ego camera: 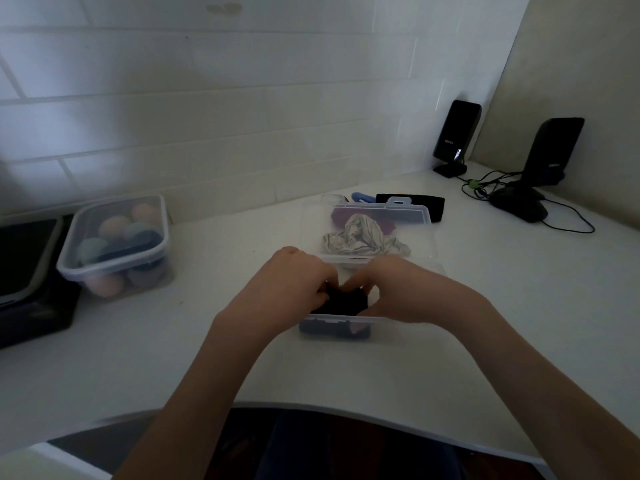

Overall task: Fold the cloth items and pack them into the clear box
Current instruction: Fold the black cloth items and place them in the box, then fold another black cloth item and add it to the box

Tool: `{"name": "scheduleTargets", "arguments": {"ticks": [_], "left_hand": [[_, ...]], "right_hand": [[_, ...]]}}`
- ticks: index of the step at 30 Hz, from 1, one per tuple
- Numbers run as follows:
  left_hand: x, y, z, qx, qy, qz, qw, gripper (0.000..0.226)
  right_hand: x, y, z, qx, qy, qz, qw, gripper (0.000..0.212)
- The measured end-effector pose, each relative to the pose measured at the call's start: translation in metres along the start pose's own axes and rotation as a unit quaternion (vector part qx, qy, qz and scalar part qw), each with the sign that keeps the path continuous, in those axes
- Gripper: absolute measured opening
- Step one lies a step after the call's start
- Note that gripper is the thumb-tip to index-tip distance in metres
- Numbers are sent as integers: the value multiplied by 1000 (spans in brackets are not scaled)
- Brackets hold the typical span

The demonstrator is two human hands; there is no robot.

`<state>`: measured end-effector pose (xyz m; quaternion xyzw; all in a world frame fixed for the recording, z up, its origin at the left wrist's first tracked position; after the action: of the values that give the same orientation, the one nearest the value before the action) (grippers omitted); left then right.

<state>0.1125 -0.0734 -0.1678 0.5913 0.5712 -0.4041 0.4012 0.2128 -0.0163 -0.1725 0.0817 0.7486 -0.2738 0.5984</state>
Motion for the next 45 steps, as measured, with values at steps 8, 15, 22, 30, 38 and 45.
{"name": "scheduleTargets", "arguments": {"ticks": [8, 15, 22, 30, 38, 45], "left_hand": [[3, -1, -1, -13, -2, -6, 1000, 27], [9, -4, 0, -24, 2, 18, 1000, 29], [-11, -25, 9, -41, 144, 230, 962, 24], [-19, -54, -15, -152, 285, 327, 888, 35], [17, -89, -53, -292, 362, 451, 762, 26], [54, -121, -49, -379, 284, 609, 636, 23]], "right_hand": [[1, -3, -8, -4, -51, 129, 990, 50], [4, 4, -3, 7, -68, 21, 997, 44], [-13, 21, 8, 81, -11, -248, 965, 40], [-66, 49, 6, 49, 218, -268, 937, 21], [-86, 164, -21, 164, 461, -128, 863, 27], [-8, 213, -50, 270, 291, -44, 917, 55]]}}
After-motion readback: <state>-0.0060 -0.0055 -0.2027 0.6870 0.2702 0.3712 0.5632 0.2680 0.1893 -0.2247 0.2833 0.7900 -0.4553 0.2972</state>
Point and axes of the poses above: each hand's wrist, its own z-axis away from the middle knuckle, its own x-axis out of the palm, y = z × x, the point moved 5 cm from there along -z, towards the middle knuckle, and after that the axes turned 14 degrees about y, right-handed, at the moved point
